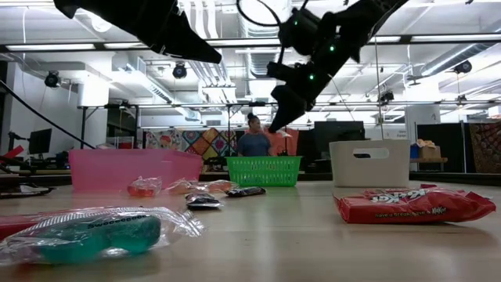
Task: Sort candy
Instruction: Put the red gummy into the green bin
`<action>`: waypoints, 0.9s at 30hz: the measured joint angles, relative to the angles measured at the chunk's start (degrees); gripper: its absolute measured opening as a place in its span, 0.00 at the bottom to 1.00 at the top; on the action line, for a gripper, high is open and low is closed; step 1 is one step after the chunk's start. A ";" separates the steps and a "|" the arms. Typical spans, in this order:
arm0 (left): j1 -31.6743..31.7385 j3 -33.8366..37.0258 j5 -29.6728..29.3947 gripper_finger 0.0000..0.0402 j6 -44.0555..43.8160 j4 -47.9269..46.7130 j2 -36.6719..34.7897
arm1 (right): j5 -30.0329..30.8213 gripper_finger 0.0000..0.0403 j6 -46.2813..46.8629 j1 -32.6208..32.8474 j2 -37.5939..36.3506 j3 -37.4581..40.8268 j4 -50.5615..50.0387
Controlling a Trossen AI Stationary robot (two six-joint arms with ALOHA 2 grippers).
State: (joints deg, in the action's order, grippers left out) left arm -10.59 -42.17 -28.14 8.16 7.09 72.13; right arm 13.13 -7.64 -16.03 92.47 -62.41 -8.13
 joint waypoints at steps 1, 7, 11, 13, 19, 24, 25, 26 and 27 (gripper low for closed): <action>0.00 0.00 0.00 0.19 -0.15 -0.02 -0.01 | -0.03 0.02 0.67 -0.53 0.32 0.00 0.03; 0.00 0.00 0.00 0.19 -0.17 -0.13 0.01 | -0.07 0.02 1.77 -1.38 1.50 0.00 -0.04; 0.00 0.00 0.00 0.19 -0.17 -0.20 0.01 | -0.09 0.02 3.54 -1.38 1.50 -0.04 -0.01; 0.00 0.00 0.00 0.19 -0.17 -0.21 0.00 | -0.07 0.02 3.59 -1.38 1.50 -0.04 -0.03; 0.00 0.00 0.00 0.19 -0.17 -0.26 0.01 | -0.09 0.09 3.61 -1.38 1.50 -0.04 0.01; 0.00 0.00 0.00 0.19 -0.17 -0.26 0.00 | -0.07 0.17 4.11 -1.38 1.50 -0.04 -0.01; 0.00 0.00 0.00 0.19 -0.17 -0.26 0.01 | -0.07 0.18 4.14 -1.38 1.50 -0.04 0.01; 0.00 0.00 0.00 0.19 -0.17 -0.26 0.01 | -0.07 0.19 4.14 -1.38 1.50 -0.04 -0.02; 0.00 0.00 -0.02 0.19 -0.21 -0.26 -0.01 | -0.08 0.20 4.14 -1.38 1.50 -0.04 -0.04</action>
State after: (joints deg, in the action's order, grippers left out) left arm -10.59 -42.17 -28.16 7.96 6.83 72.12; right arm 13.05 -3.51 -17.41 93.97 -62.46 -8.16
